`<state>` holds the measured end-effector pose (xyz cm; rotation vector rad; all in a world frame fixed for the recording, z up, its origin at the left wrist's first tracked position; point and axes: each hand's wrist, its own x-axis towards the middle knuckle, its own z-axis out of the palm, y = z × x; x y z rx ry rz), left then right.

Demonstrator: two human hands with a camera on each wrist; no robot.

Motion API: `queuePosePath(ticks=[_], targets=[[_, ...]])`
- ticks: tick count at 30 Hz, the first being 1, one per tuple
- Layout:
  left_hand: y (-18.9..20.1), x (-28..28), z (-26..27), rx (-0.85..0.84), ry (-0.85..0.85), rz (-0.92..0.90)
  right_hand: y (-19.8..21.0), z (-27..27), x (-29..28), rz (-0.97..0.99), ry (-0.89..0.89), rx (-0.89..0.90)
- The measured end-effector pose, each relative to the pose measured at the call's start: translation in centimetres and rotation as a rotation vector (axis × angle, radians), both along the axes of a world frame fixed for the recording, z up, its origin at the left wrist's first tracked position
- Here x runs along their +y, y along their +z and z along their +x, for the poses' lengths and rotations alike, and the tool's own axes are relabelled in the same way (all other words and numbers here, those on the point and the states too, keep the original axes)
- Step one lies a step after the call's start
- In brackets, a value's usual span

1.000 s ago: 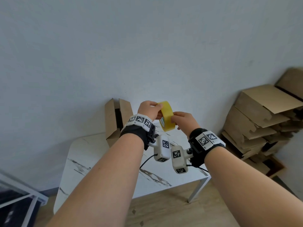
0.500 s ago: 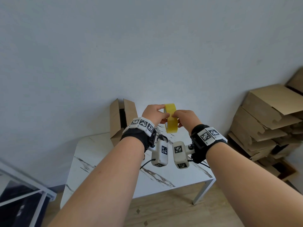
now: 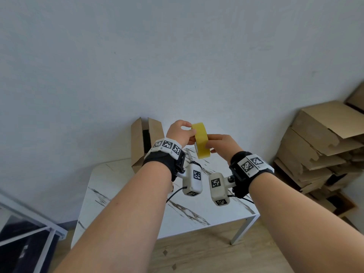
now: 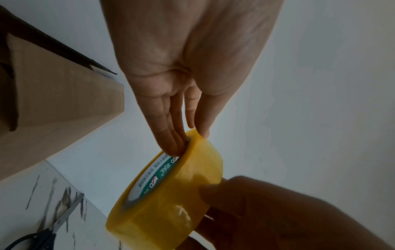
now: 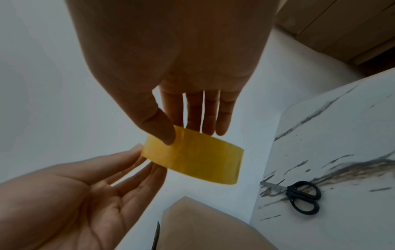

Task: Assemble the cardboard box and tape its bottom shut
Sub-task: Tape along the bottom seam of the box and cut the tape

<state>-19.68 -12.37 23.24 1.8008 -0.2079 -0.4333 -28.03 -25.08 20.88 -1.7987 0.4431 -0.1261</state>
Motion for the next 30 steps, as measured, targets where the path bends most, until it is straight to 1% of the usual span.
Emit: queuePosePath(ticks=[2,8,10,19,22,25,27,30], targets=[[0.0,0.0,0.0,-0.031,-0.020,0.005,-0.1,0.2,0.0,0.023,-0.004,-0.005],[0.4,0.2,-0.2,0.024,-0.202,0.019,0.0,0.9,-0.5,0.104,-0.031,-0.041],[0.3,0.2,-0.6,0.015,-0.226,0.029,0.0,1.1,-0.6,0.123,-0.031,-0.047],[0.3,-0.4,-0.6,-0.019,-0.134,-0.009,0.1,0.9,-0.9,0.084,-0.076,-0.007],[0.4,-0.5,-0.4,-0.035,-0.110,-0.017,0.2,0.3,-0.8,0.037,-0.065,0.008],[0.6,-0.2,0.0,0.014,-0.073,-0.085,0.1,-0.3,-0.8,-0.005,-0.049,0.015],[0.7,0.0,0.2,0.043,-0.062,-0.125,0.1,-0.4,-0.7,0.003,-0.051,0.006],[0.7,-0.1,0.4,0.044,-0.067,-0.126,0.4,-0.3,-0.5,0.033,-0.087,-0.019]])
